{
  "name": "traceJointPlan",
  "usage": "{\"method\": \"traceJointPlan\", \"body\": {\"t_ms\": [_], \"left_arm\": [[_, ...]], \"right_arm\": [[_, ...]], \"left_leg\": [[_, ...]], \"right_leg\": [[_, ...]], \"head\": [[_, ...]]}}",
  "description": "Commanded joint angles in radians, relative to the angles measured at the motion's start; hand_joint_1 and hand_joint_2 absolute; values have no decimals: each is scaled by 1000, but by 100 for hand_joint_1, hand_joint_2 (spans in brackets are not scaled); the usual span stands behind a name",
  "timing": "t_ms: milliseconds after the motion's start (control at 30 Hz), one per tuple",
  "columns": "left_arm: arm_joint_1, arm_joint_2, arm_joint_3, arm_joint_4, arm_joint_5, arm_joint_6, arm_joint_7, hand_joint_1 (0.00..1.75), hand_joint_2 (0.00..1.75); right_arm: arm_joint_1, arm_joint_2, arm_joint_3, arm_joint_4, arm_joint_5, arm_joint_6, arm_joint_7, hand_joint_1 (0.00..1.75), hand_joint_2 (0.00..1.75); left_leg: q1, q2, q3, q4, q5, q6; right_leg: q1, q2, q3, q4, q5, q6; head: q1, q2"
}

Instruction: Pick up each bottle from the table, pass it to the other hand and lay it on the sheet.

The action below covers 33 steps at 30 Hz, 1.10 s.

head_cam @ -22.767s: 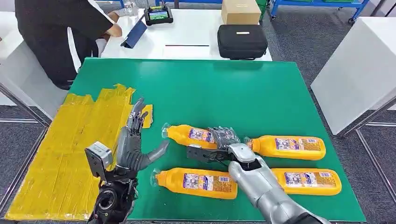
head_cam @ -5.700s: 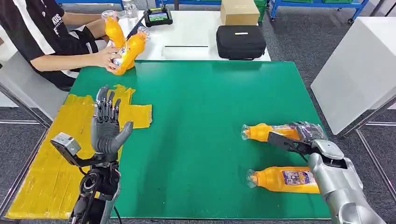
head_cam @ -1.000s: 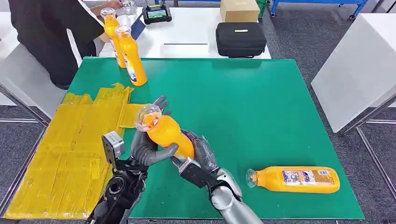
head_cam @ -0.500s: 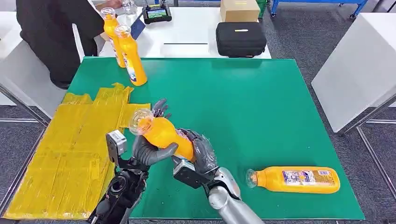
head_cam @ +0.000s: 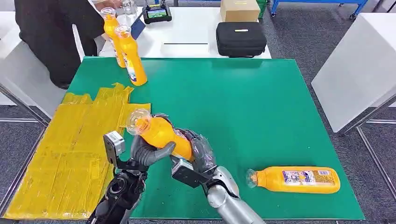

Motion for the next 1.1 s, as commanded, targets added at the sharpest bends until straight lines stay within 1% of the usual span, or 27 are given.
{"method": "traceJointPlan", "body": {"t_ms": [33,100,133,233,267,300,367,400,433,467,500,533,567,600,633,667,700,733,767,800,833,867,933,967,1000,1033,1100], "left_arm": [[-36,10,39,17,9,23,13,175,175],[-35,21,29,9,-7,27,8,175,175],[-35,25,26,6,-16,35,-1,175,175],[-29,29,31,-22,-46,70,-20,175,175],[-24,37,25,-42,-91,98,-23,175,175],[-22,42,20,-54,-156,151,-27,175,175],[-20,47,14,-71,-279,235,-20,175,175],[-23,49,13,-69,-353,294,-16,175,175],[-26,52,14,-67,-440,365,-9,175,175],[-35,59,19,-60,-557,446,13,175,175],[-46,67,17,-48,-699,518,64,175,175],[-54,71,28,-42,-802,551,106,175,175],[-55,71,33,-43,-804,549,107,175,175],[-65,77,42,-16,-1022,623,194,175,175],[-79,80,52,8,-1245,672,301,175,175],[-85,78,56,11,-1288,671,325,175,175],[-101,78,73,29,-1483,648,421,175,175],[-126,88,68,48,-1621,600,469,175,175],[-145,97,64,64,-1701,556,501,175,175],[-200,198,-59,83,-1709,497,652,175,175],[-251,266,-187,106,-1709,442,777,175,175],[-285,298,-242,133,-1709,394,820,175,175],[-290,295,-235,145,-1709,401,814,175,175],[-290,295,-235,145,-1709,401,814,175,175],[-290,295,-235,145,-1709,401,814,175,175],[-290,295,-235,145,-1709,401,814,175,175],[-290,295,-235,145,-1709,401,814,175,175]], "right_arm": [[-48,-7,68,40,11,-19,3,175,175],[-41,-13,66,19,12,-22,10,175,175],[-38,-17,59,4,4,-21,7,175,175],[-24,-36,35,-65,-37,1,-2,175,175],[-4,-51,16,-124,-97,56,-10,61,175],[21,-65,-5,-186,-172,122,-31,0,175],[86,-111,-45,-355,-231,159,-29,0,175],[109,-122,-65,-414,-251,179,-15,0,175],[128,-131,-87,-460,-264,186,-7,0,175],[146,-140,-112,-504,-272,188,-4,0,175],[156,-145,-128,-527,-272,188,-4,0,175],[171,-148,-145,-550,-271,188,-3,0,175],[176,-148,-149,-554,-270,188,-3,0,175],[188,-142,-163,-561,-260,181,-1,0,175],[202,-138,-180,-575,-253,174,2,0,175],[207,-136,-189,-581,-251,171,5,0,175],[212,-133,-201,-590,-243,168,16,0,175],[214,-131,-215,-601,-238,171,27,0,175],[217,-130,-226,-610,-236,175,33,0,175],[223,-130,-236,-623,-231,182,39,0,175],[229,-129,-245,-635,-223,191,44,0,175],[234,-129,-252,-642,-219,199,47,0,175],[237,-130,-255,-643,-218,201,47,0,175],[237,-130,-255,-643,-218,201,47,0,175],[237,-130,-255,-643,-218,201,47,0,175],[237,-130,-255,-643,-218,201,47,0,175],[237,-130,-255,-643,-218,201,47,0,175]], "left_leg": [[1,1,2,0,-1,-3],[0,1,2,0,-1,-3],[1,2,4,0,-2,-4],[1,1,2,0,-1,-3],[1,1,3,0,-2,-4],[1,0,2,0,-1,-3],[1,-1,2,0,-1,-2],[1,-2,4,0,-2,-4],[1,-2,2,0,-1,-2],[1,-3,2,1,-2,-3],[1,-4,4,1,-3,-4],[1,-5,2,0,-1,-3],[0,-4,0,0,0,-2],[1,-4,2,1,-2,-3],[0,-2,1,0,-1,-2],[1,-2,3,0,-1,-3],[0,-2,1,0,0,-2],[0,-3,3,0,-1,-4],[0,-3,1,0,0,-3],[0,-3,2,0,-1,-4],[0,-3,1,0,0,-3],[1,-6,1,1,0,-4],[1,-6,1,1,0,-4],[0,-1,2,-1,1,-3],[2,0,6,-1,-1,-7],[1,0,2,0,0,-4],[1,-3,4,0,-1,-5]], "right_leg": [[1,0,2,0,-1,0],[0,0,2,0,-1,0],[1,0,4,0,-1,0],[1,-1,2,0,-1,0],[1,-1,3,0,-2,0],[0,-1,2,0,-1,0],[1,-2,2,0,-1,0],[1,-4,4,0,-3,0],[0,-3,2,0,-1,0],[1,-5,3,0,-3,0],[1,-6,5,1,-4,0],[1,-6,3,0,-3,1],[0,-4,1,0,-1,1],[1,-4,3,0,-2,1],[0,-3,1,0,-1,0],[1,-3,3,0,-2,0],[0,-4,2,0,-1,0],[0,-5,3,0,-2,0],[0,-4,1,0,-1,0],[1,-5,3,0,-2,0],[0,-4,1,0,-1,0],[1,-7,2,1,-2,-1],[1,-7,2,0,-2,-1],[1,-2,1,-1,0,-1],[2,-3,5,-1,-2,-1],[1,-1,1,0,0,-2],[2,-5,3,0,-1,-3]], "head": [[0,0],[0,0],[0,0],[0,0],[0,0],[0,0],[0,0],[0,0],[0,0],[0,0],[0,0],[0,0],[0,0],[0,0],[0,0],[0,0],[0,0],[0,0],[0,0],[0,0],[0,0],[0,0],[0,0],[0,0],[0,0],[-1,0],[0,0]]}}
